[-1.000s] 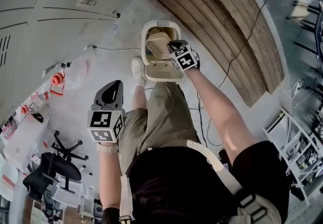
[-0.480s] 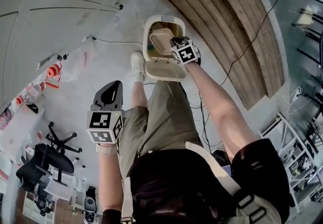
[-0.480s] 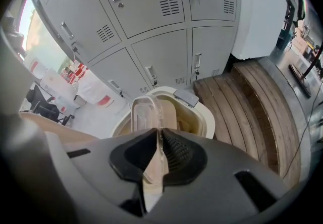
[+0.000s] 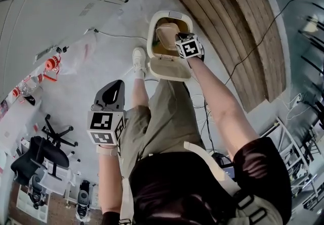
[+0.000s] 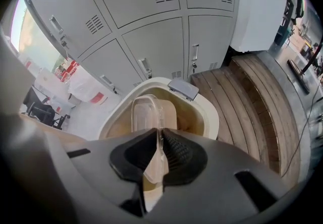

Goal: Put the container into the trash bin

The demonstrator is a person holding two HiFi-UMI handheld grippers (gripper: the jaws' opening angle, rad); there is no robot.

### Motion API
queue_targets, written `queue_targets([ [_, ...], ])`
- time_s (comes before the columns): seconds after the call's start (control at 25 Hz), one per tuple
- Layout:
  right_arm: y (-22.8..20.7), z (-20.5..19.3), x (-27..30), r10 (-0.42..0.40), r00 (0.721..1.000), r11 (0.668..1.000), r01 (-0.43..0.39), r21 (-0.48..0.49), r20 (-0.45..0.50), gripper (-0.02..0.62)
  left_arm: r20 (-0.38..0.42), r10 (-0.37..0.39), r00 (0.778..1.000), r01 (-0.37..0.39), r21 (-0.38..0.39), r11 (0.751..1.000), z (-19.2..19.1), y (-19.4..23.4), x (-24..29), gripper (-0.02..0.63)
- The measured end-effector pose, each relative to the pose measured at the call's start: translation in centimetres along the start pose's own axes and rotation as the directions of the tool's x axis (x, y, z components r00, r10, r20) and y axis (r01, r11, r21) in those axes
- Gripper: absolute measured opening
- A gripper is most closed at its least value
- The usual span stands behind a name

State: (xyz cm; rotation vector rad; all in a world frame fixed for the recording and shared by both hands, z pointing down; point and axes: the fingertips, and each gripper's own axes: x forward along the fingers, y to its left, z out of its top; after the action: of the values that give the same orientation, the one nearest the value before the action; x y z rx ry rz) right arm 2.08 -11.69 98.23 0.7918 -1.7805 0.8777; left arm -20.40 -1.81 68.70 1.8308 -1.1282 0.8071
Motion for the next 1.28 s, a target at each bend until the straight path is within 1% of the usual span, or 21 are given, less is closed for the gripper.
queue_targets([
  [0.28,-0.8,-0.1,1.9,-0.021,0.999,1.000,0.022,0.017,-0.033,0.049,-0.013,0.004,1.000,-0.004,-0.027,1.000,-1.4,0.2,0.5,0.009],
  [0.48,-0.6,-0.4,2.8,-0.011,0.999,1.000,0.012,0.005,-0.051,0.049,-0.010,-0.004,1.000,0.003,-0.035,0.999,-1.5,0.1,0.9,0.009],
  [0.56,-0.7,-0.3,2.8,-0.018,0.998,1.000,0.019,0.008,-0.057,0.049,-0.008,-0.006,1.000,0.006,-0.039,0.999,-1.5,0.1,1.0,0.009],
  [0.68,-0.5,-0.4,2.8,-0.003,0.998,1.000,0.005,0.018,-0.061,0.055,-0.006,-0.011,1.000,0.011,-0.045,0.999,-1.6,0.0,1.1,0.009],
  [0.84,-0.4,-0.3,2.8,0.005,0.998,1.000,-0.004,0.019,-0.061,0.086,-0.006,-0.012,1.000,0.012,-0.048,0.999,-1.6,0.1,1.2,0.009],
  [1.28,0.2,-0.1,2.2,0.008,0.998,1.000,-0.008,0.000,-0.064,0.080,0.004,-0.016,1.000,0.016,-0.045,0.999,-1.1,-0.2,1.2,0.009],
])
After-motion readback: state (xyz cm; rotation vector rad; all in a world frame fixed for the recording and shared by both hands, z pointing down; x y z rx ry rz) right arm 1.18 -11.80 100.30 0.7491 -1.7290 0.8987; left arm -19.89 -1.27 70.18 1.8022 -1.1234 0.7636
